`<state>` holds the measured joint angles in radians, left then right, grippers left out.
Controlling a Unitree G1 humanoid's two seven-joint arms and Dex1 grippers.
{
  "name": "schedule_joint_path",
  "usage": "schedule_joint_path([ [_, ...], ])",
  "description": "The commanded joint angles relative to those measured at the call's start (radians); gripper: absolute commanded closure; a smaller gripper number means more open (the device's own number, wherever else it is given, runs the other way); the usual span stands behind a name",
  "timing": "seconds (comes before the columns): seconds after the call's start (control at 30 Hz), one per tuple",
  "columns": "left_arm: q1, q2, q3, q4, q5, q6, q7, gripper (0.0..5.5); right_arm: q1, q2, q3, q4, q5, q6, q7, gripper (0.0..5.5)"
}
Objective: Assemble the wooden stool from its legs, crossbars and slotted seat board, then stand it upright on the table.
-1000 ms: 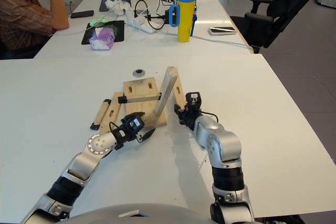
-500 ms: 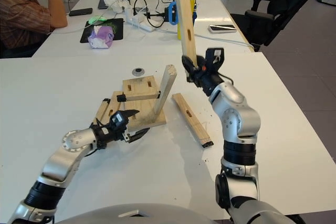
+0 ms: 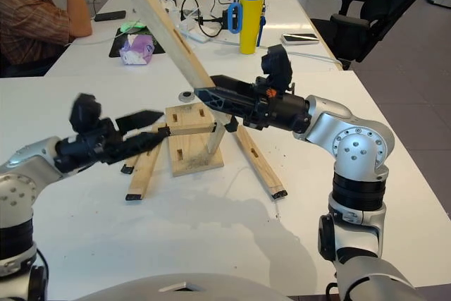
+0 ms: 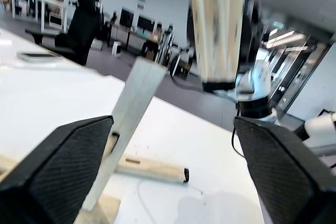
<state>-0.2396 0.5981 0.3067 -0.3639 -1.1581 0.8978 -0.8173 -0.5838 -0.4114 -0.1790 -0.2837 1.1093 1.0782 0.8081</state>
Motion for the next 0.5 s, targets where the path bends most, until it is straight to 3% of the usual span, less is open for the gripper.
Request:
schedule_joint_path([
  [0.03,-0.034,-0.037,0.039,0.014,-0.161,0.037,0.1,0.54,0.034,-0.046,0.051,0.014,0.007,0.016,0.074,3.44],
  [0.1,-0.047,-0.051,0.043,0.017,-0.25,0.045,0.147,0.25,0.042,-0.058,0.075,0.02,0.001,0.01,0.109,3.44],
  [0.37,-0.097,-0.048,0.036,0.025,-0.4,0.032,0.232,0.19,0.068,-0.117,0.152,0.03,-0.052,-0.024,0.227,3.44],
  [0.5,-0.095,-0.024,0.046,0.037,-0.442,0.04,0.235,0.75,0.071,-0.15,0.16,0.028,-0.044,-0.009,0.267,3.44],
])
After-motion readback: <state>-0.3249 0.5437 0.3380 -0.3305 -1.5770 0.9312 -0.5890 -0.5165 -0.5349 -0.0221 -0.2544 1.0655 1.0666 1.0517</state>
